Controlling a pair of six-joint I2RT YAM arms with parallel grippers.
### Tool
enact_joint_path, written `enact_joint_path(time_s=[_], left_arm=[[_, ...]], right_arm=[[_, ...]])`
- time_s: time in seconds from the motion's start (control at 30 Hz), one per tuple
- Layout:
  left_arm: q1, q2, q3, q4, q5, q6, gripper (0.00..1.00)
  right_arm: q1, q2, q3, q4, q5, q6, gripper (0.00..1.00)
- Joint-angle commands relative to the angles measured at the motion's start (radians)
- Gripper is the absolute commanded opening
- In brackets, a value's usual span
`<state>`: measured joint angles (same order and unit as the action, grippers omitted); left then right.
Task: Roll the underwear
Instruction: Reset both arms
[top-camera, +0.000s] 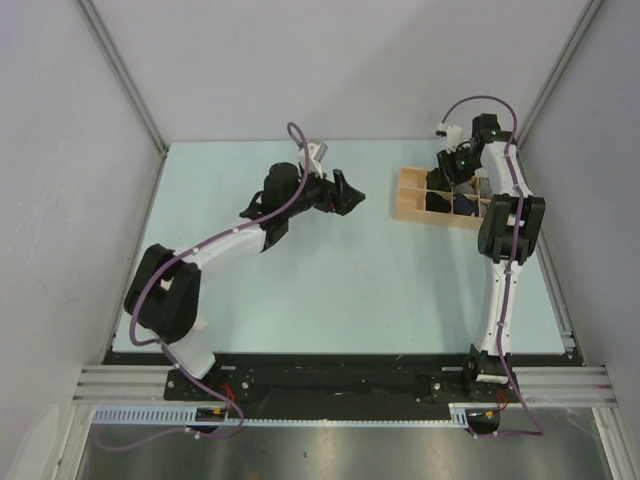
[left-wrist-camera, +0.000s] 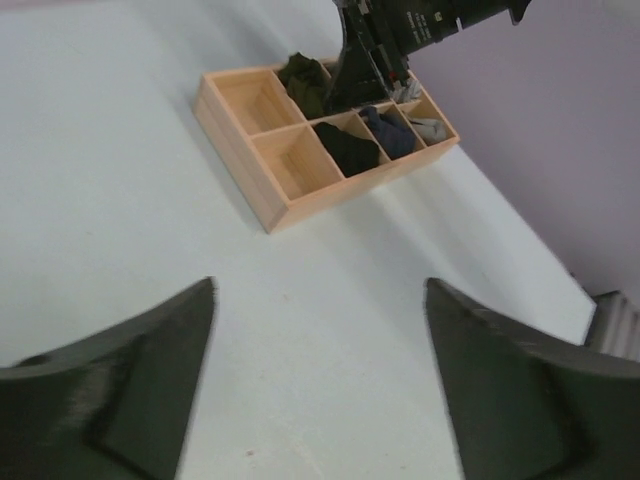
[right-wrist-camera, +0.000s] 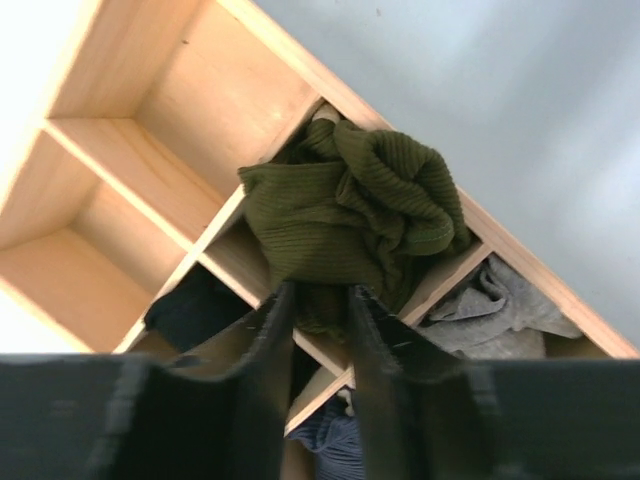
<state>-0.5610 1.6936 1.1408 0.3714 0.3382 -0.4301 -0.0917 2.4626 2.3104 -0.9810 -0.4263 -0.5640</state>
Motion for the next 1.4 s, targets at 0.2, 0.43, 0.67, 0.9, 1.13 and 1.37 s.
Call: enact_joint_path(time_s=[0.2,0.43,0.67,0.9,1.13,1.37], left_arm=[[0.041,-0.239,-0.01,-0.161,-0.091,0.172,1.0],[0.14,-0.394,-0.107,-0.203,-0.096,0.105,1.0],[0.291,-0.554,-0.13,-0.359,0.047,0.056,1.0],[0.293,-0.716,-0.088,-0.626,-0.053,0.246,1.0],[0.293,-0.853,-0.141,-0.684,-0.064,0.28,1.0],[0.294,-0.931,-0.164,-0.706,-0.064,0.274,1.0]], right_arm=[[-0.057,-0.226,-0.011,0.021,-0.118,0.061,0.47],[-0.062,-0.471,-0.245,0.142,-0.177,0.107,0.77],[-0.109,-0.88,-0.729,0.626,-0.187,0.337,1.0],[-0.144,-1.122,-0.89,0.728,-0.08,0.631,1.0],[-0.149,-1.254,-0.899,0.588,-0.098,0.684,1.0],[-0.158,-1.301,-0.899,0.582,-0.17,0.673,1.0]])
